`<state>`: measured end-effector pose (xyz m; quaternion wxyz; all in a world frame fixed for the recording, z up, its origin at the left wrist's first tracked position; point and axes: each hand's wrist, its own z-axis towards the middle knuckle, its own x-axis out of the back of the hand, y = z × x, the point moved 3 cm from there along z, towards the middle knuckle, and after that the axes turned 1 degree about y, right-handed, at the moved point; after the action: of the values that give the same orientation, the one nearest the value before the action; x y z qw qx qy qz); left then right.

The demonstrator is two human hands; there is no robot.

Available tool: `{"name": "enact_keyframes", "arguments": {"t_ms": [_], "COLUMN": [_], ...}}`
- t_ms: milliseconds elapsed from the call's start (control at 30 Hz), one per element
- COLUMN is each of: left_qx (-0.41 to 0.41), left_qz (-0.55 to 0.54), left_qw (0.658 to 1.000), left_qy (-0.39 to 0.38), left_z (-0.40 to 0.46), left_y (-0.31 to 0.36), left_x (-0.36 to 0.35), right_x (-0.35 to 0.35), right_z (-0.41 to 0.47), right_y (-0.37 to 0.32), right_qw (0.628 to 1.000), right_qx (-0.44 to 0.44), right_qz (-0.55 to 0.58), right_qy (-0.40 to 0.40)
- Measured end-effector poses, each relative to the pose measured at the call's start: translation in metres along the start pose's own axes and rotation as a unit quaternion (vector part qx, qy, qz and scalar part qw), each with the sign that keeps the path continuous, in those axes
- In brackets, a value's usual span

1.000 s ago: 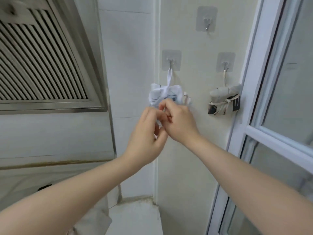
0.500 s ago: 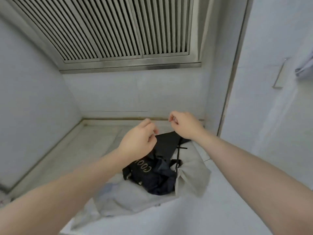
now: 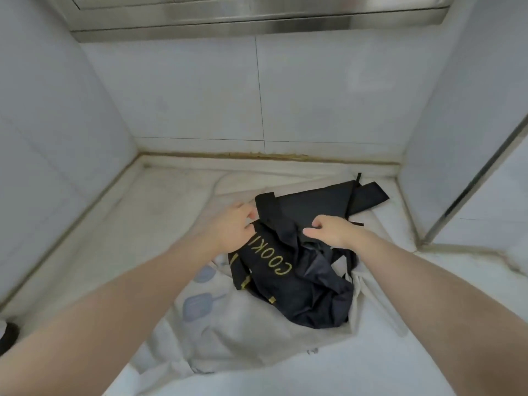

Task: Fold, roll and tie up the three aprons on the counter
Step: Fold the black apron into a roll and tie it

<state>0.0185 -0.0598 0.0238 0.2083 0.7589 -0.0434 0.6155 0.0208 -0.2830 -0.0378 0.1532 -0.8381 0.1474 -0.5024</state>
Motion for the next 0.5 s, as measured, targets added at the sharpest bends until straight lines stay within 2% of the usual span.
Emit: {"name": "enact_keyframes", "arguments": {"t_ms": [100,200,267,333,433,467,500], "left_qx": [-0.015,-0.030,-0.012,0.027,0.117,0.133,0.137], "left_qz": [-0.008,-0.043,-0.094,-0.166,-0.350,-0.428,-0.520], "left_qw": [0.999,0.996,0.991,0.975,0.908,0.872,0.822], "left_qy": [-0.037,-0.068,-0.098,-0.143,-0.200,-0.197,-0.188], "left_z": [0.016,0.031,0.042,0.049,0.057,0.060,0.065], "left_y": [-0.013,-0.022,-0.024,-0.022,-0.012,-0.007,-0.003], "left_x": [-0.008,-0.012,-0.010,-0.008,-0.001,0.005,0.012], "right_x": [-0.021,-0.039,-0.037,-0.020,0.020,0.033,0.042], "right_z": [0.023,0.042,0.048,0.044,0.023,0.014,0.006], "right_y": [-0.002,-0.007,-0.014,-0.026,-0.054,-0.065,-0.077], "right_qw": [0.999,0.999,0.999,0.987,0.943,0.933,0.930], "right_qx": [-0.029,-0.028,-0.012,0.010,0.056,0.084,0.122], "right_qz": [0.041,-0.029,0.016,0.096,0.188,0.197,0.185], "right_qy": [-0.015,-0.001,0.042,0.127,0.268,0.289,0.295]}}
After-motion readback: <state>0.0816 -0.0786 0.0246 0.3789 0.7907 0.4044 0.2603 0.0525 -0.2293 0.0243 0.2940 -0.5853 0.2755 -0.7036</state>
